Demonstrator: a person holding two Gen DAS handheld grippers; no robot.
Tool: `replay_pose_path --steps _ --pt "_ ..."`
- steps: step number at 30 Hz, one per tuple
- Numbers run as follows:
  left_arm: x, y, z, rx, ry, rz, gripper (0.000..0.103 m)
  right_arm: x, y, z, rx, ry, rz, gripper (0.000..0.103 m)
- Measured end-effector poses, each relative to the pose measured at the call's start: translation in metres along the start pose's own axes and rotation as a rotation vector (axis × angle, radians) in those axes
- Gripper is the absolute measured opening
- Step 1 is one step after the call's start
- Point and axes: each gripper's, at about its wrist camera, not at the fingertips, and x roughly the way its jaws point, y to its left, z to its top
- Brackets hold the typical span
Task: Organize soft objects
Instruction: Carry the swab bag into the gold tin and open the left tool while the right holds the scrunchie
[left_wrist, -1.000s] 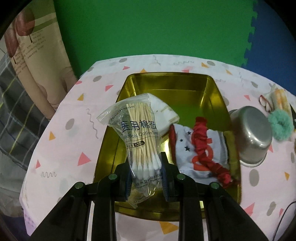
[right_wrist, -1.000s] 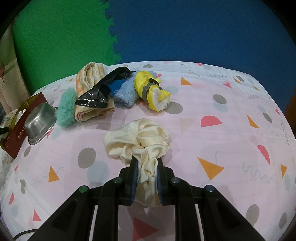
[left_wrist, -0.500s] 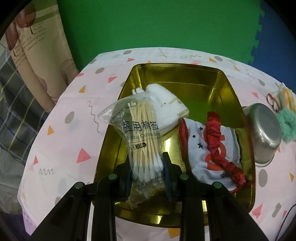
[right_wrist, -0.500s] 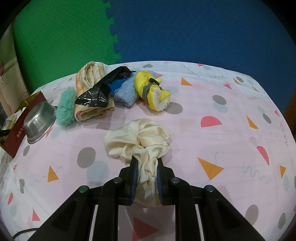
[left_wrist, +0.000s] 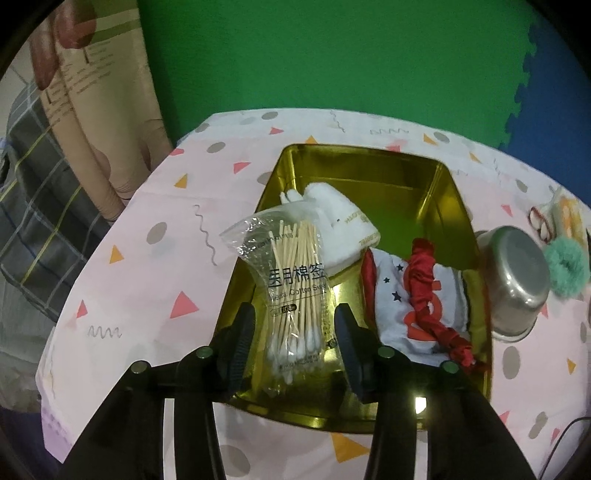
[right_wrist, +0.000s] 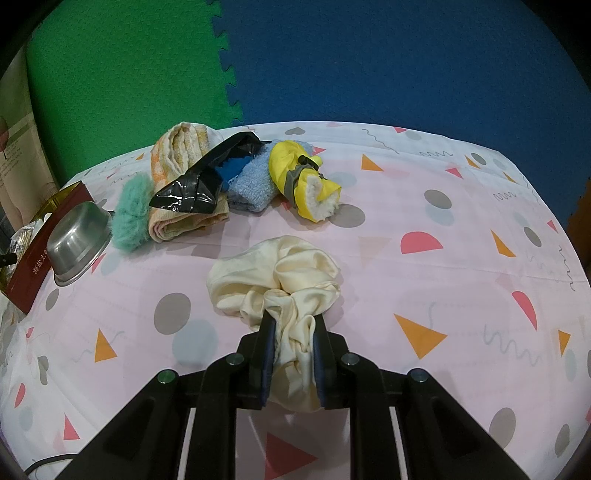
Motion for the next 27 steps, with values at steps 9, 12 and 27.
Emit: replay_pose_path --steps 9,12,27 --pt "-0.022 -0.023 -0.016 0.015 -0.059 0.012 0.047 0.0 0.0 0.0 0.0 0.0 0.0 0.018" --pt "-0.028 -0.03 -0.023 0.02 -0.073 0.018 0.048 0.0 0.0 0.0 -0.002 0.0 -0.002 0.018" --pt "-0.034 -0.019 -0.043 -0.077 -0.094 0.018 0.058 0.0 0.005 0.001 -0.034 0.0 -0.041 0.018"
